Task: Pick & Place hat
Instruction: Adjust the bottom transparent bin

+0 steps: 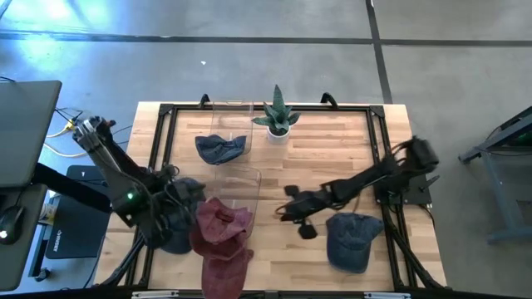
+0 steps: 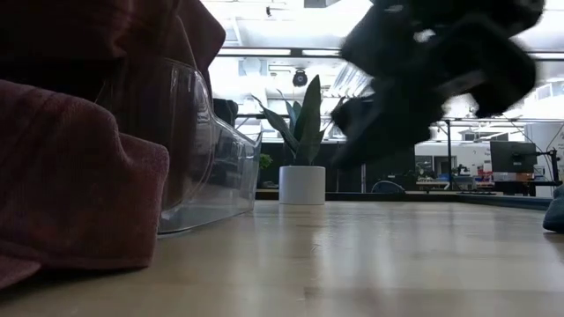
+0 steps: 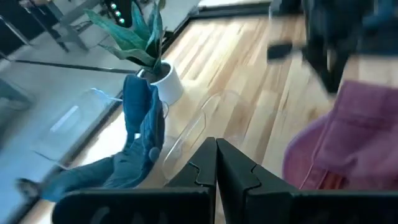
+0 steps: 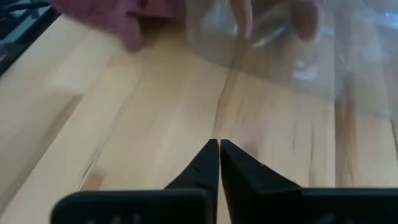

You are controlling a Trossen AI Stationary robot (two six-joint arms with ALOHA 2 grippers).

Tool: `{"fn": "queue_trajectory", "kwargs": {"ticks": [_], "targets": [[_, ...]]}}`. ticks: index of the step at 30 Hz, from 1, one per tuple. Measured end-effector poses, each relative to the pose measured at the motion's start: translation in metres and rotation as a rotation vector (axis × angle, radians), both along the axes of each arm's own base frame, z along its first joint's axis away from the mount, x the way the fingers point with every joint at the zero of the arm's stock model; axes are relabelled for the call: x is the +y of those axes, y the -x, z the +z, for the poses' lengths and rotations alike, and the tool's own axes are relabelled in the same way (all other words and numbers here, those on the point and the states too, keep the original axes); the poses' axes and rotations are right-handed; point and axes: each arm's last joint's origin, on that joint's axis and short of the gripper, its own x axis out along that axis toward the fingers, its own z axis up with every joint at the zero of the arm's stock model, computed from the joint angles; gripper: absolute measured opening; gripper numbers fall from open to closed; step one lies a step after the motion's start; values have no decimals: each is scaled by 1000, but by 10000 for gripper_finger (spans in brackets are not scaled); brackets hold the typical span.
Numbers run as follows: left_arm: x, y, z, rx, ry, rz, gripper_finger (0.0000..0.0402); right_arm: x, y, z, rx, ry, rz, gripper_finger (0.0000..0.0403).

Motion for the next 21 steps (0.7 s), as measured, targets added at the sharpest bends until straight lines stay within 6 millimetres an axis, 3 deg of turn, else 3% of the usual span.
{"fn": "queue_trajectory", "kwargs": {"ticks": [5,12,16,21], "targets": [[14,5,-29,-75,54,-18,0,-4,-34,-6,29,17,-27,7],[16,4,-60,-128,109,-127,0,-29,-53,1,-3,43,-143,4],[14,0,-59,-140,132,-157,0,-51,-60,7,-77,8,-180,3],[8,-6,-38,-207,90,-198,0,-71,-65,6,-118,-2,-229,2]]}}
